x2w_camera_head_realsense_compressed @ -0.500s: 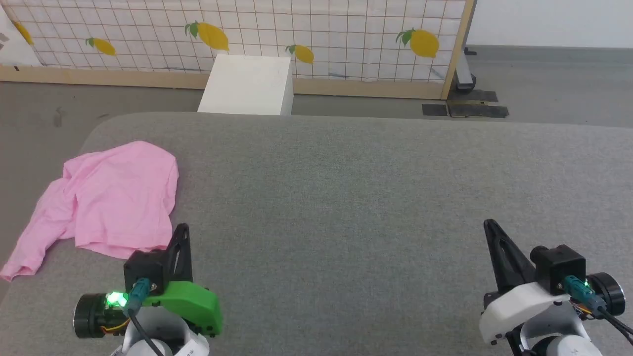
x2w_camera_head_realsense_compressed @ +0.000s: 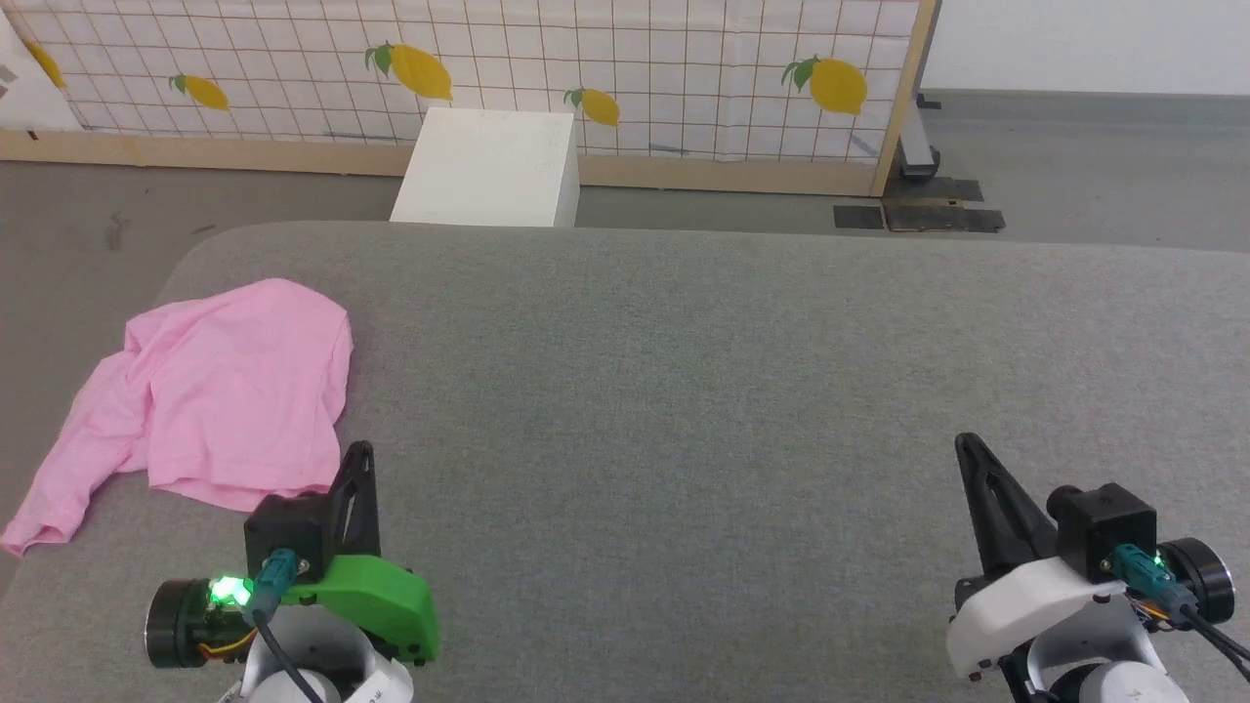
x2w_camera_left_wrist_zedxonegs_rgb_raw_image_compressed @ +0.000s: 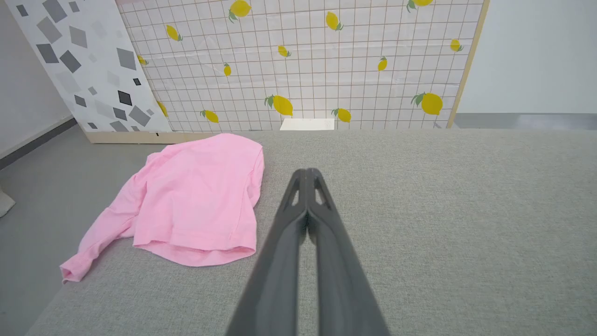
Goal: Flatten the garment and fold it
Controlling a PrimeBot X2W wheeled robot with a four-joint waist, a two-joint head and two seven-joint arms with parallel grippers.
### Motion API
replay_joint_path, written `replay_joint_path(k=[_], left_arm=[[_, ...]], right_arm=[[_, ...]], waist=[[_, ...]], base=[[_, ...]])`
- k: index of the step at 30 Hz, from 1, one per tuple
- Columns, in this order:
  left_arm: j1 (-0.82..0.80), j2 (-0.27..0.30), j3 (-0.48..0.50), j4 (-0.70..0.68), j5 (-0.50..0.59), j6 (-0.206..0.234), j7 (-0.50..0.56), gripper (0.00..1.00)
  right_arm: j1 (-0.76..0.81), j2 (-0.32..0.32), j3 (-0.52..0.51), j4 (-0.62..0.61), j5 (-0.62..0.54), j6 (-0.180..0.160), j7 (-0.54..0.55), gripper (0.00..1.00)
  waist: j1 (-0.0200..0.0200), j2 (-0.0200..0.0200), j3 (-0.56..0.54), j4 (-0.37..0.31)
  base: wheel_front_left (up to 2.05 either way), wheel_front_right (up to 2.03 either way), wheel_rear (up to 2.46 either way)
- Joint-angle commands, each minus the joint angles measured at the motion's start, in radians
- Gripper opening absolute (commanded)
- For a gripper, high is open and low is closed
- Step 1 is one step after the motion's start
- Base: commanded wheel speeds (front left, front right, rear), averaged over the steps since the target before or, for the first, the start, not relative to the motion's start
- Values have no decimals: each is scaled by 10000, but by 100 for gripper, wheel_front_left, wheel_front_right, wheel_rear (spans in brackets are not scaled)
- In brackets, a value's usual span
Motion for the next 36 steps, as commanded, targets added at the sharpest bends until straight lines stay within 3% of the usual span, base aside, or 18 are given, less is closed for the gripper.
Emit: replay_joint_path(k=[1,19,20,36], left_arm=[[114,-30,26,-26,101,66,12,0],[114,-30,26,-26,101,66,12,0],[0,0,2,0,0,0,0,100],[-117,-1,-199,208,-188,83,-244,100]], right_arm=[[-168,24,11,-55,-76,-15,-1,0],[-168,24,11,-55,-76,-15,-1,0],[0,0,0,0,0,0,0,100],[-112,-1,-46,90,0,-1,-239,100]], waist=[[0,0,0,0],[0,0,0,0],[0,0,0,0],[0,0,8,-1]], base=[[0,0,0],[0,0,0],[0,0,0],[0,0,0]])
